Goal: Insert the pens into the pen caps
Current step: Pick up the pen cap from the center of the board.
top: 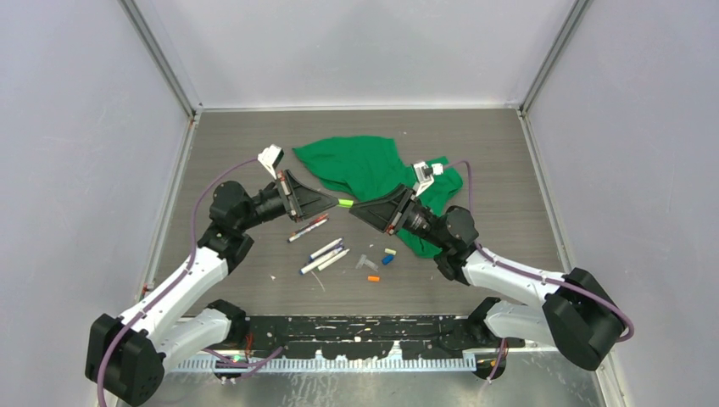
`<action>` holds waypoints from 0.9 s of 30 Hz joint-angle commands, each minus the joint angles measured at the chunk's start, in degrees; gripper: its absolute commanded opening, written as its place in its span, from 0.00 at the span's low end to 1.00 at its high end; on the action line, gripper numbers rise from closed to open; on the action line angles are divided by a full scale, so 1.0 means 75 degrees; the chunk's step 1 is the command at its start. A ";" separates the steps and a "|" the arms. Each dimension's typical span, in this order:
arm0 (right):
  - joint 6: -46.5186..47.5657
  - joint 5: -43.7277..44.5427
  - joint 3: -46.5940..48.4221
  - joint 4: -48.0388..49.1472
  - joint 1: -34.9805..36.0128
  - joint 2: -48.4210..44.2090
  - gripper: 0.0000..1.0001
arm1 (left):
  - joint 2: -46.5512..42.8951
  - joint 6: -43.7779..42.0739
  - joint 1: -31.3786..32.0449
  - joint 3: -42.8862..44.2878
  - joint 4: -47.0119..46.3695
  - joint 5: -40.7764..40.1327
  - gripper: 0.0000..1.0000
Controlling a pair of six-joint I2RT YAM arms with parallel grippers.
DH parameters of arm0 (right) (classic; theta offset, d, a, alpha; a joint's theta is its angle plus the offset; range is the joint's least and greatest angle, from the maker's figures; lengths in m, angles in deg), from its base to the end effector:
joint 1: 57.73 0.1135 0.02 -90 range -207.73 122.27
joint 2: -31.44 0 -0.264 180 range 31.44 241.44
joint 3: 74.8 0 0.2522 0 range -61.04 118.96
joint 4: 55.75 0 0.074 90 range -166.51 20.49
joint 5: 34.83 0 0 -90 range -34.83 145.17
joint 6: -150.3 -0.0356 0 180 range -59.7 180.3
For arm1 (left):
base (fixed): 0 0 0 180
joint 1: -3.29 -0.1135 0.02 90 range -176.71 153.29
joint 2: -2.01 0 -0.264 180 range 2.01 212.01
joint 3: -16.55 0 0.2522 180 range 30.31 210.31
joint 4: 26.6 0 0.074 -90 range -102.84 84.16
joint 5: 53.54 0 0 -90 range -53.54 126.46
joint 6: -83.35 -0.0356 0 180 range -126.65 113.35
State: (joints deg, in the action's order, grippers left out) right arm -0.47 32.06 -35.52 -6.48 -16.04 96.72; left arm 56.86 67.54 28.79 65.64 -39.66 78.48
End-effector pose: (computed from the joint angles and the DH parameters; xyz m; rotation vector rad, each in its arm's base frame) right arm 0.1657 0.1663 0.2849 -0.1891 1.3972 1.7667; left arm 0.1870 -0.1156 0.3168 -0.0243 1.8124 -1.8542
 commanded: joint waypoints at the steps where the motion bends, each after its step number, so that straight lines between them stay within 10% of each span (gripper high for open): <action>1: 0.0211 -0.0100 0.0387 0.0456 0.0030 0.0054 0.38 | 0.0001 0.0095 0.0143 0.0023 -0.0634 0.0179 0.08; 27: 0.0474 0.0219 0.0229 0.0080 0.0042 -0.0052 0.45 | -0.0386 0.0432 0.0307 -0.0289 -0.1311 -0.0344 0.08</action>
State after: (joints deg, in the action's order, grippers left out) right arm 1.65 32.32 -33.45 -6.03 -15.80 99.34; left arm 55.35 70.69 30.95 63.17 -45.54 76.12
